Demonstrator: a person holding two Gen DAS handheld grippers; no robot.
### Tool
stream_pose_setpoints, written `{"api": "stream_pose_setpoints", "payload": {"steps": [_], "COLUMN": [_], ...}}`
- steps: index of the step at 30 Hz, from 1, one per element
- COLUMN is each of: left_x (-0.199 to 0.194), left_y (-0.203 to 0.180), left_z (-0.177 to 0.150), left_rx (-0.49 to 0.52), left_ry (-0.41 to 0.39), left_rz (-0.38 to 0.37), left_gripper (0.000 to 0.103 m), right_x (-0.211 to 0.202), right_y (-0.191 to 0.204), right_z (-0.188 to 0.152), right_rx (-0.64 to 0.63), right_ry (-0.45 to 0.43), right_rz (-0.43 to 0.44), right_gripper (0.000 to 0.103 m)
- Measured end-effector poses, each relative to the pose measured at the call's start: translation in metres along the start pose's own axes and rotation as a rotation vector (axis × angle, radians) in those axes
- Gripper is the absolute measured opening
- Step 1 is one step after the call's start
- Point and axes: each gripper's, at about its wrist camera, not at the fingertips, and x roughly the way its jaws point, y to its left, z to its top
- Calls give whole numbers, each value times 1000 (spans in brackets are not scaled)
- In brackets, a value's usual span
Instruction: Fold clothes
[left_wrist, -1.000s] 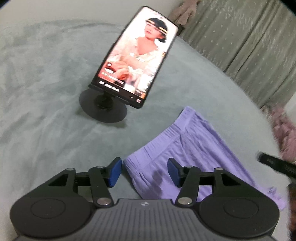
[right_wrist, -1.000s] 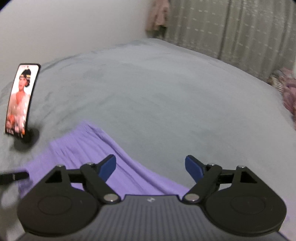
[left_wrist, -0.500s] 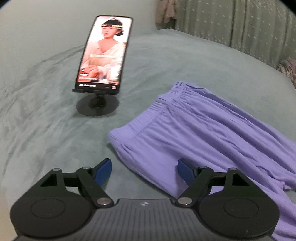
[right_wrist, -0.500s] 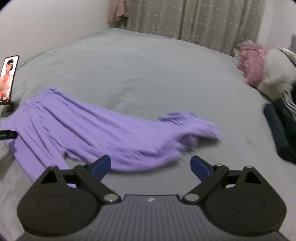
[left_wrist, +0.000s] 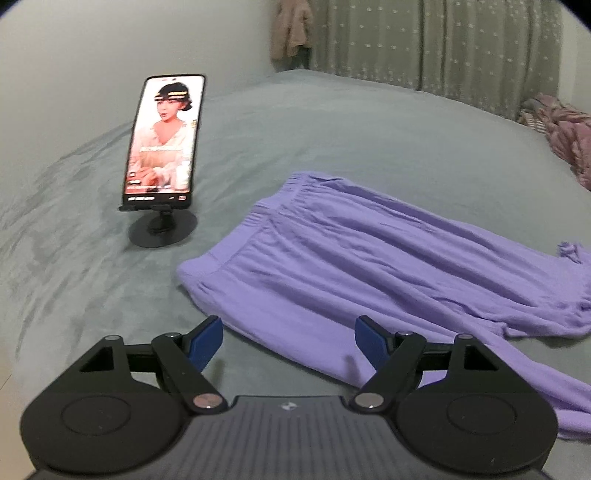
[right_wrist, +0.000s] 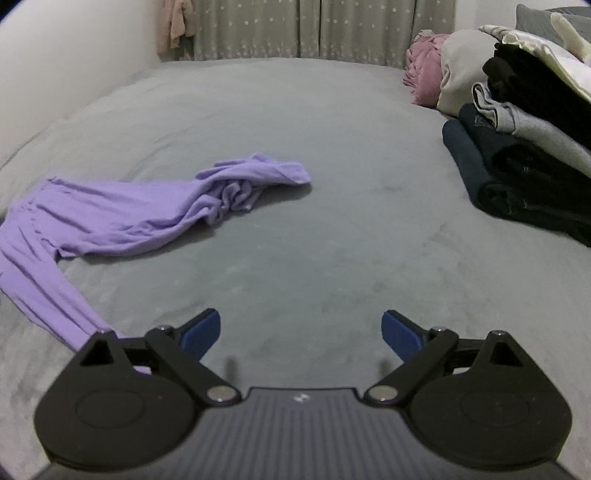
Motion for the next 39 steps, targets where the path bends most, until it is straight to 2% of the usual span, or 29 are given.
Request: {"api": "stream_pose_setpoints", "payload": {"steps": [2, 5, 8, 14, 16, 17, 18, 19, 22, 25, 30, 31, 32, 33, 34, 35, 36, 39], "left_x": [-4, -8, -18, -40, -47, -49, -53, -57, -63, -70, -78, -79, -78, -76, -73, -70, -66, -69], "left_y": [-4, -10, -23, -57, -75, -79, -89, -98, -117, -144, -180, -186, -194, -197, -199, -203, -206, -205], "left_z": [-1, 0, 0, -15, -25, -27, -33, -37, -46, -61, -85, -89, -94, -96, -97, -97, -97, -90], "left_rx": [24, 66, 126, 249, 298, 311, 349, 381, 439, 544, 696, 720, 747, 754, 758, 755, 744, 689], "left_ry": [-18, -36, -57, -75, -64, -64, -65, -68, -84, -97, -108, -109, -105, -102, -97, -87, -79, -112], "left_rz": [-16, -42, -124, -327, -434, -456, -516, -566, -619, -676, -746, -750, -743, -740, -735, -723, -712, -704], "left_gripper": [79, 79, 79, 79, 77, 73, 67, 65, 59, 56, 52, 50, 43, 29, 19, 3, 2, 0], "right_x": [2, -9, -23, -38, -43, -47, -52, -56, -73, -89, -88, -85, -80, -76, -72, -71, -72, -91], "right_y": [-4, -14, -30, -66, -78, -87, -96, -102, -120, -129, -125, -123, -121, -117, -114, -111, -110, -111], "right_z": [1, 3, 0, -28, -39, -46, -52, -56, -66, -75, -91, -93, -95, -97, -98, -98, -97, -84], "right_rx": [-12, -12, -18, -8, -4, 9, 27, 35, 39, 3, -83, -86, -89, -98, -112, -136, -155, -178], "right_ry": [27, 28, 22, 80, 95, 101, 105, 105, 92, 76, 128, 134, 146, 154, 158, 150, 131, -6], "right_rz": [18, 54, 84, 116, 116, 126, 141, 157, 222, 298, 367, 368, 369, 366, 358, 339, 313, 189], "right_gripper": [88, 88, 88, 75, 71, 69, 67, 66, 65, 61, 59, 54, 37, 24, 7, 7, 6, 6]}}
